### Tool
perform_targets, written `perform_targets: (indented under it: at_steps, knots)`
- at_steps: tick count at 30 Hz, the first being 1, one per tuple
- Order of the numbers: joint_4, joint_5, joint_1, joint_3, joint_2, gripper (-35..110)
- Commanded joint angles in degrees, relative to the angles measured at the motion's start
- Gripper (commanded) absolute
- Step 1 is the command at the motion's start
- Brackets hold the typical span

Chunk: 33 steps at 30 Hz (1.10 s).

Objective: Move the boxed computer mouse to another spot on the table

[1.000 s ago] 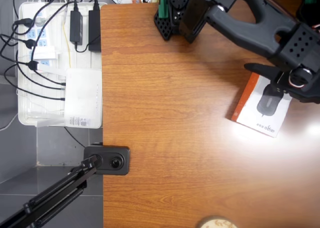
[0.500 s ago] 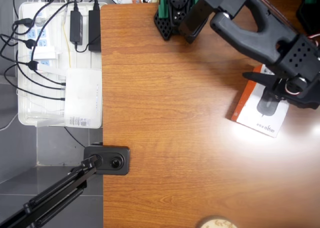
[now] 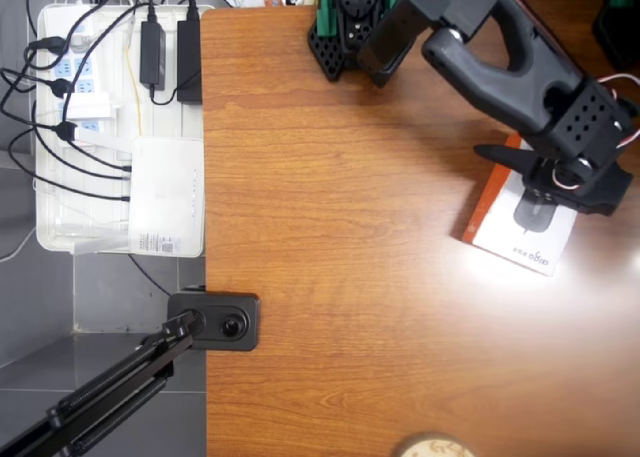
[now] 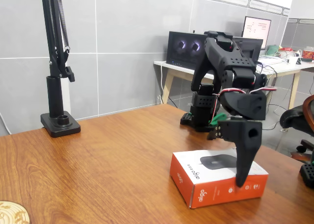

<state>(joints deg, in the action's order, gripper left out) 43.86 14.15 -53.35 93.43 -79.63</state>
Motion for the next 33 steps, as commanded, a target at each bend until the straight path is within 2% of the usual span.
perform_targets:
  at_steps: [1, 3, 5, 9, 16, 21, 26, 33]
  knots:
    - [-2.6, -0.2, 0.7, 1.0, 0.7, 102]
    - [-2.6, 0.5, 1.2, 0.5, 1.4, 92]
    - [1.5, 1.5, 1.8, -2.7, 1.5, 74]
    - [31.0, 1.6, 2.5, -25.4, 4.5, 0]
    - [59.0, -1.8, 2.5, -66.2, 18.2, 0]
    - [65.7, -2.6, 5.2, -70.0, 12.0, 0]
    - [66.6, 0.0, 13.4, -55.1, -6.7, 0]
    - [58.2, 7.0, 33.8, -14.7, -47.7, 1]
